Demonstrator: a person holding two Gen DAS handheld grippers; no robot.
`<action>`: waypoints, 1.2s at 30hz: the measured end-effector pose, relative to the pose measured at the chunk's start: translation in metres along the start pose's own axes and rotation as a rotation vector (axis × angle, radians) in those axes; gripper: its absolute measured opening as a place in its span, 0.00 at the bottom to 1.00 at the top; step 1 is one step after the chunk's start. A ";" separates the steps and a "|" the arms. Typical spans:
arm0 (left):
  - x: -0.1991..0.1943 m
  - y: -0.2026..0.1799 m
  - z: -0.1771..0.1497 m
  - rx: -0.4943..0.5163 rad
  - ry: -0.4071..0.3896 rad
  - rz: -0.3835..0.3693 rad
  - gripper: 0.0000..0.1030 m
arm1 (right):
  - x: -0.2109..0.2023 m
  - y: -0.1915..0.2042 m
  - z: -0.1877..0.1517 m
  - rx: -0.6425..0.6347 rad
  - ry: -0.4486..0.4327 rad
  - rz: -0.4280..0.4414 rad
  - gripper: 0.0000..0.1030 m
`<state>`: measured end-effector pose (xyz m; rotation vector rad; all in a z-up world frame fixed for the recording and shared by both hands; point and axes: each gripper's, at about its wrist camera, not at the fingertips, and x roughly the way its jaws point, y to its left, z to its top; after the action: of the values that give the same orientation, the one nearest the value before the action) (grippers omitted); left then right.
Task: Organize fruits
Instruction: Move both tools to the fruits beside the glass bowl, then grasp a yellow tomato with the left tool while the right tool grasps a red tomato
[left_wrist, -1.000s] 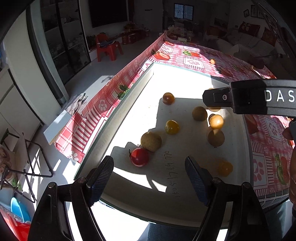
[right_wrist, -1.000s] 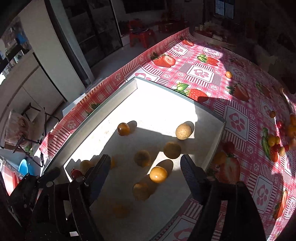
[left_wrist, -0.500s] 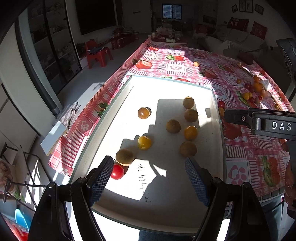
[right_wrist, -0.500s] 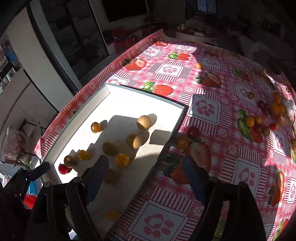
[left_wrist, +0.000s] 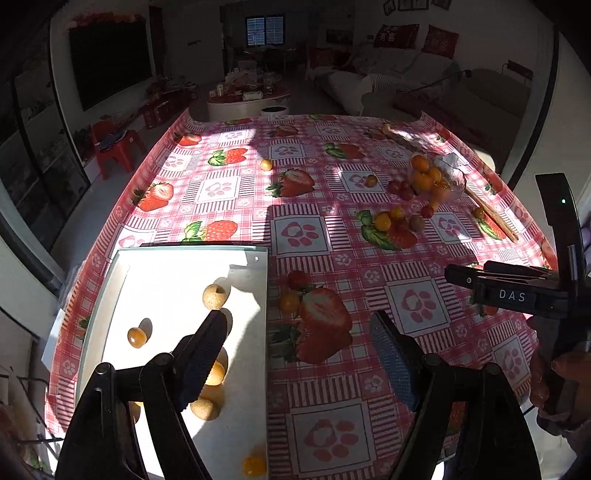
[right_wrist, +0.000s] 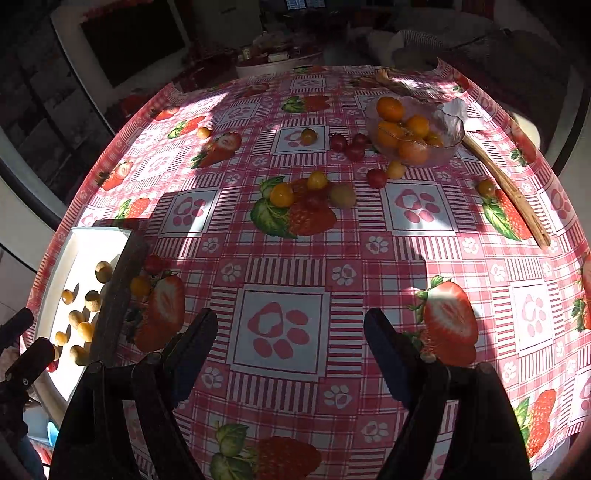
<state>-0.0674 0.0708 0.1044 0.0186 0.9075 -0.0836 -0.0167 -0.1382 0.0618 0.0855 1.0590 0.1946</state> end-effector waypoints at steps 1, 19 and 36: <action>0.005 -0.007 0.007 0.013 0.002 -0.011 0.78 | -0.001 -0.009 0.004 0.014 -0.005 -0.007 0.82; 0.164 -0.072 0.070 0.169 0.129 -0.039 0.65 | 0.056 -0.058 0.035 0.003 -0.001 -0.022 0.68; 0.191 -0.095 0.088 0.206 0.070 -0.099 0.63 | 0.082 -0.071 0.081 0.072 -0.075 -0.035 0.60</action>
<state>0.1110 -0.0403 0.0101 0.1688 0.9666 -0.2701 0.1012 -0.1894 0.0196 0.1386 0.9924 0.1207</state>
